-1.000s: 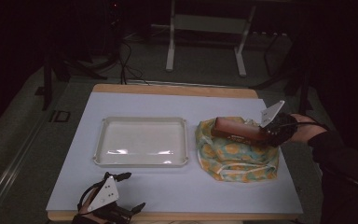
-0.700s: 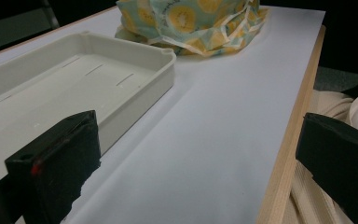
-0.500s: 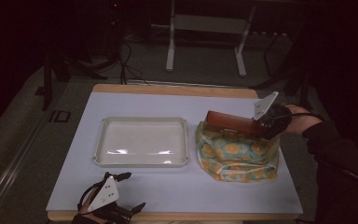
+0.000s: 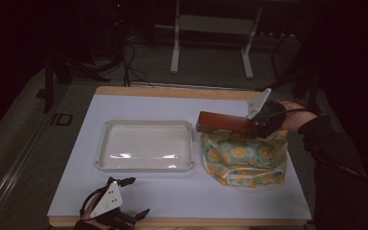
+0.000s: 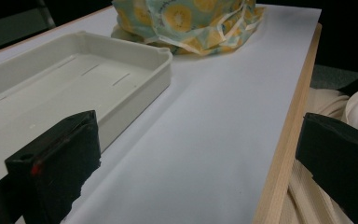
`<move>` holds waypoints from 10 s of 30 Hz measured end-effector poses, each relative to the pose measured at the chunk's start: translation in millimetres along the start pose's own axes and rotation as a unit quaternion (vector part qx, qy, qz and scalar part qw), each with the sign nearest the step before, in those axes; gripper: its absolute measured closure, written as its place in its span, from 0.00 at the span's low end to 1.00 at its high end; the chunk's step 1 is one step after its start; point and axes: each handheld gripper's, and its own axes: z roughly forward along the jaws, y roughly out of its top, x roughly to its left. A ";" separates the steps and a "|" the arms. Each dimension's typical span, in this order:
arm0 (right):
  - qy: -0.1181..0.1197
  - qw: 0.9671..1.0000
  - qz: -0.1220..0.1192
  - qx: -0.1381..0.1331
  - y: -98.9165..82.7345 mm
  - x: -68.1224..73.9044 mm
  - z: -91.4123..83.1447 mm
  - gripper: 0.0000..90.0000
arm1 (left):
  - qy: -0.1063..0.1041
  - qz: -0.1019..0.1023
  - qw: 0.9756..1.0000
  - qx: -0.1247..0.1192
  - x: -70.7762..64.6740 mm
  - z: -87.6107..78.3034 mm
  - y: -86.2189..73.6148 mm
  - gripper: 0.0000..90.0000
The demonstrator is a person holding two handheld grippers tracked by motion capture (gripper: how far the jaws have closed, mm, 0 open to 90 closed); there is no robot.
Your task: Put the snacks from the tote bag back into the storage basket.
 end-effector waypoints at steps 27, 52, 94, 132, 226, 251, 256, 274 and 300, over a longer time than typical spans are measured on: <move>0.017 0.997 -0.075 -0.014 73.9 4.3 27.2 0.47 | -0.006 0.004 1.000 -0.003 -0.9 -0.5 0.0 0.00; 0.034 0.990 -0.122 -0.065 128.8 14.3 55.8 0.47 | -0.008 0.005 1.000 -0.005 -0.9 -1.5 -0.1 0.00; 0.058 0.993 -0.082 -0.063 140.4 25.9 170.2 0.47 | -0.015 0.008 1.000 -0.008 -1.3 -1.8 0.0 0.00; 0.053 0.997 -0.035 -0.052 143.3 20.5 150.7 0.35 | -0.016 0.009 1.000 -0.006 -1.4 -1.2 0.0 0.00; -0.193 0.892 0.337 -0.231 -51.7 90.6 65.1 0.12 | -0.013 0.007 1.000 0.001 -1.2 -0.2 -0.1 0.00; -0.250 0.840 0.389 -0.284 -92.4 150.7 79.1 0.12 | -0.013 0.009 1.000 0.000 -2.2 0.0 0.0 0.00; -0.256 0.835 0.396 -0.283 -97.2 159.3 82.9 0.12 | -0.012 0.009 1.000 0.000 -2.1 -0.1 0.1 0.00; -0.285 0.814 0.411 -0.295 -112.3 175.0 85.8 0.12 | -0.013 0.014 1.000 0.002 -4.0 -0.4 0.7 0.00; -0.275 0.819 0.399 -0.307 -109.3 173.9 92.0 0.12 | -0.008 0.003 1.000 -0.001 -1.4 -0.5 0.9 0.00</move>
